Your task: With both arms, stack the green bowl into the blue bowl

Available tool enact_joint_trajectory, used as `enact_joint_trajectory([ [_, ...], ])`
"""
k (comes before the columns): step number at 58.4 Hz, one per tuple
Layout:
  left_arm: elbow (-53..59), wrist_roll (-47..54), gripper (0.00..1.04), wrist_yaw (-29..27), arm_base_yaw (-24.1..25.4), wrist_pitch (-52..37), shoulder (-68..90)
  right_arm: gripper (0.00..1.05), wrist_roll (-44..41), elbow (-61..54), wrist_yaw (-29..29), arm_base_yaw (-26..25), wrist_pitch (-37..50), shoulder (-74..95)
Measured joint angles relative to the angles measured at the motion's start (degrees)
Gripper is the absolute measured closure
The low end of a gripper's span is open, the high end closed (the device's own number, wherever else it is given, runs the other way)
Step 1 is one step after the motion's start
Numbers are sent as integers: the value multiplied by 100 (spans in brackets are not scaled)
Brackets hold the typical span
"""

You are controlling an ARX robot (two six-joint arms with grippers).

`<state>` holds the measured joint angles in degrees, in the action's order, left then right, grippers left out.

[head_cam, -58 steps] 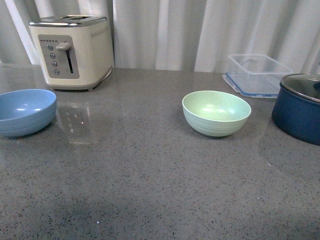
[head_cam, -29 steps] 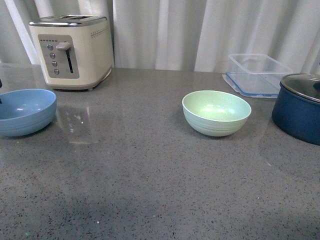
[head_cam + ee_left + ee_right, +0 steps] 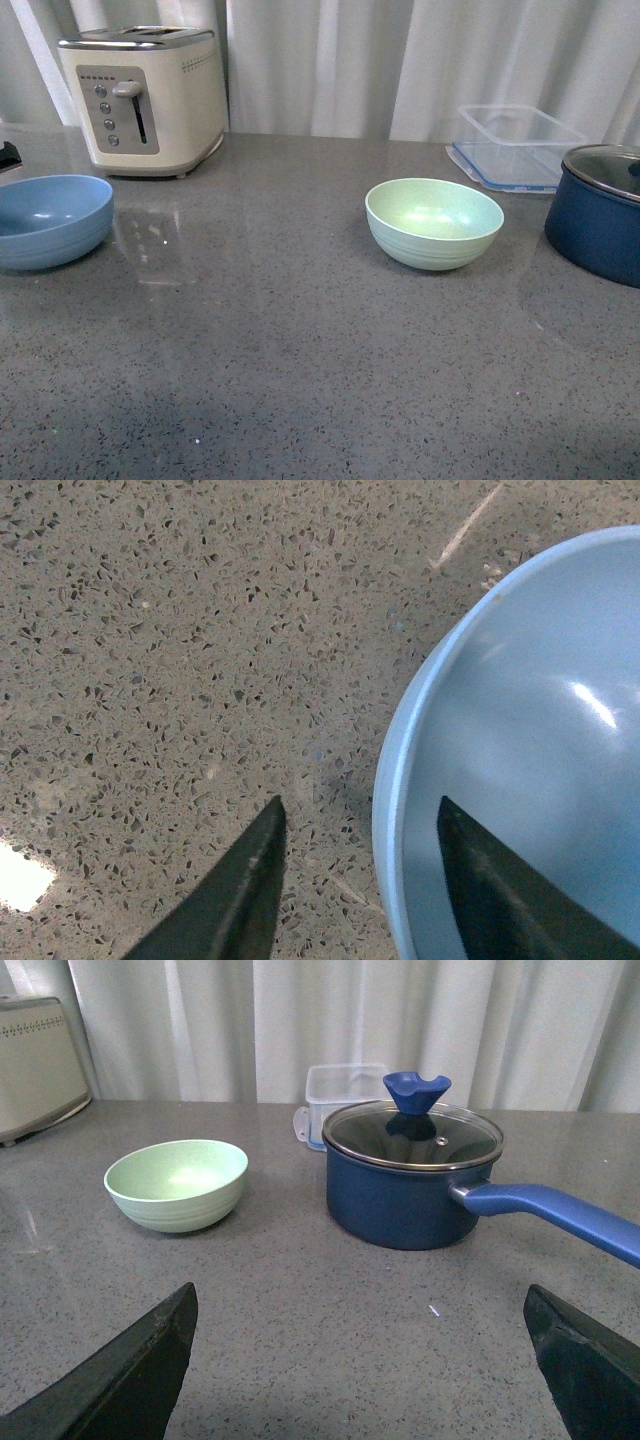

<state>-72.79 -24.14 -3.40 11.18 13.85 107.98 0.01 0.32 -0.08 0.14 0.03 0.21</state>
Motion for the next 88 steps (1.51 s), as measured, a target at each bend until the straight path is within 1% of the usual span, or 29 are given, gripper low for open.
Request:
enact_joint_trajectory([
  [4,0,-13,75,22,0,0,-2,10,0,0,2,0,0,0],
  [6,2,-22,82,81,0,2,-15,10,0,0,2,0,0,0],
  [7,15,-20,88,146,-7,0,-52,10,0,0,2,0,0,0],
  [9,33,-15,91,173,-17,-2,-81,10,0,0,2,0,0,0],
  [12,92,4,100,350,-22,0,-205,10,0,0,2,0,0,0],
  [14,122,33,102,376,-22,2,-271,10,0,0,0,0,0,0],
  [21,199,50,101,564,-79,68,-863,10,0,0,2,0,0,0],
  [29,149,37,101,601,-389,94,-1279,10,-2,0,2,0,0,0],
  [44,-361,0,101,476,-1451,101,-1075,10,0,0,0,0,0,0],
  [54,-789,-50,101,339,-1926,155,-564,10,0,0,2,0,0,0],
  [62,-994,-166,101,293,-2076,214,-107,10,0,0,2,0,0,0],
  [88,-1425,-330,101,229,-2280,317,739,10,0,0,2,0,0,0],
])
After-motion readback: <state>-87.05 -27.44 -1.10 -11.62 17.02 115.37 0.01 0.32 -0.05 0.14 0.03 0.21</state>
